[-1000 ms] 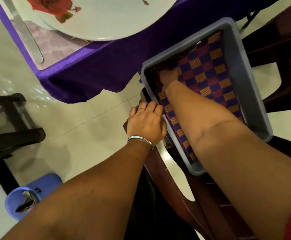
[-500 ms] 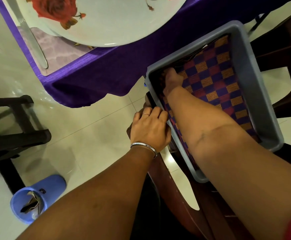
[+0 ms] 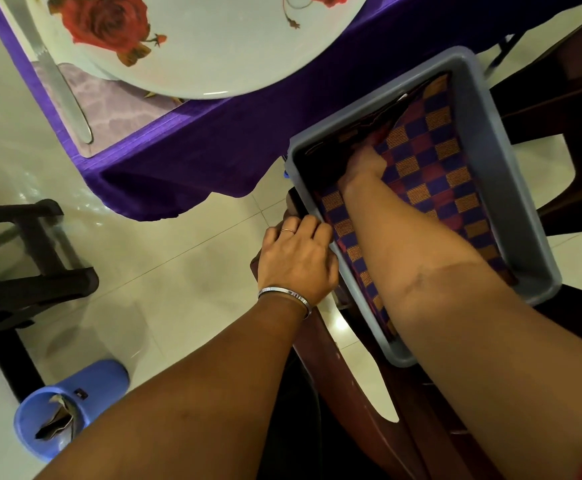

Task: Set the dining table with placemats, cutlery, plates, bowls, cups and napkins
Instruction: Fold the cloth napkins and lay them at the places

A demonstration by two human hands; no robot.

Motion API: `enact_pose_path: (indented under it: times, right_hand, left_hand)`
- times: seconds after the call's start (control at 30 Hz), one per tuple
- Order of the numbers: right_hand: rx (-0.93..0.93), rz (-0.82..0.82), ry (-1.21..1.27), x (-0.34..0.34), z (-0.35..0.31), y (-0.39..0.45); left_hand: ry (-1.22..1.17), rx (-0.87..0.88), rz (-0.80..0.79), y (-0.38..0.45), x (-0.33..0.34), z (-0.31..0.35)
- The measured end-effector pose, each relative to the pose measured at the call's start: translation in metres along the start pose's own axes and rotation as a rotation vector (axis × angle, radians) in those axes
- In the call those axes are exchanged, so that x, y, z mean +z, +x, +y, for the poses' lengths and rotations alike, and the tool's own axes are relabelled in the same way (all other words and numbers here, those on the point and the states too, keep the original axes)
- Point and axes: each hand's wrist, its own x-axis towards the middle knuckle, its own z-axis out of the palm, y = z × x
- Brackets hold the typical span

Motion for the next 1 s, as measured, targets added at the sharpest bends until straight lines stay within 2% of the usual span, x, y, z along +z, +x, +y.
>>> enact_pose_path:
  times: [0.03, 0.07, 0.1, 0.13, 0.2, 0.3, 0.43, 0.63, 0.73, 0.83, 1.0]
  right_hand:
    - [0.138, 0.001, 0.264, -0.008, -0.007, -0.007]
    - [0.192, -0.006, 0.379, -0.021, -0.006, -0.018]
    - [0.203, -0.012, 0.421, -0.035, -0.003, -0.031]
    - [0.177, 0.091, 0.430, -0.048, 0.002, -0.037]
    - [0.059, 0.199, 0.293, -0.077, 0.008, -0.055]
    - [-0.138, 0.092, 0.003, -0.136, 0.009, -0.097]
    - [-0.424, -0.050, -0.292, -0.223, -0.002, -0.164]
    - [-0.894, -0.130, -0.615, -0.321, -0.051, -0.297]
    - [-1.054, -0.186, -0.716, -0.350, -0.082, -0.357]
    - [-1.215, -0.110, -0.748, -0.372, -0.119, -0.412]
    - [-1.498, -0.061, -0.551, -0.397, -0.179, -0.506]
  left_hand:
    - [-0.007, 0.001, 0.012, 0.000, -0.001, 0.000]
    - [-0.012, 0.002, 0.023, 0.000, -0.001, 0.001]
    - [-0.016, -0.001, 0.027, 0.000, -0.001, 0.000]
    - [-0.023, -0.003, 0.023, 0.000, -0.003, 0.001]
    - [-0.047, -0.024, -0.037, 0.001, -0.008, 0.002]
    - [-0.051, -0.037, -0.141, 0.000, -0.020, 0.004]
    - [-0.138, 0.104, -0.173, -0.017, -0.057, 0.030]
    - [-0.278, 0.515, 0.288, -0.053, -0.182, 0.104]
    - [-0.301, 0.663, 0.348, -0.070, -0.258, 0.125]
    - [-0.365, 0.615, 0.333, -0.082, -0.336, 0.124]
    - [-0.341, 0.447, 0.358, -0.120, -0.460, 0.089]
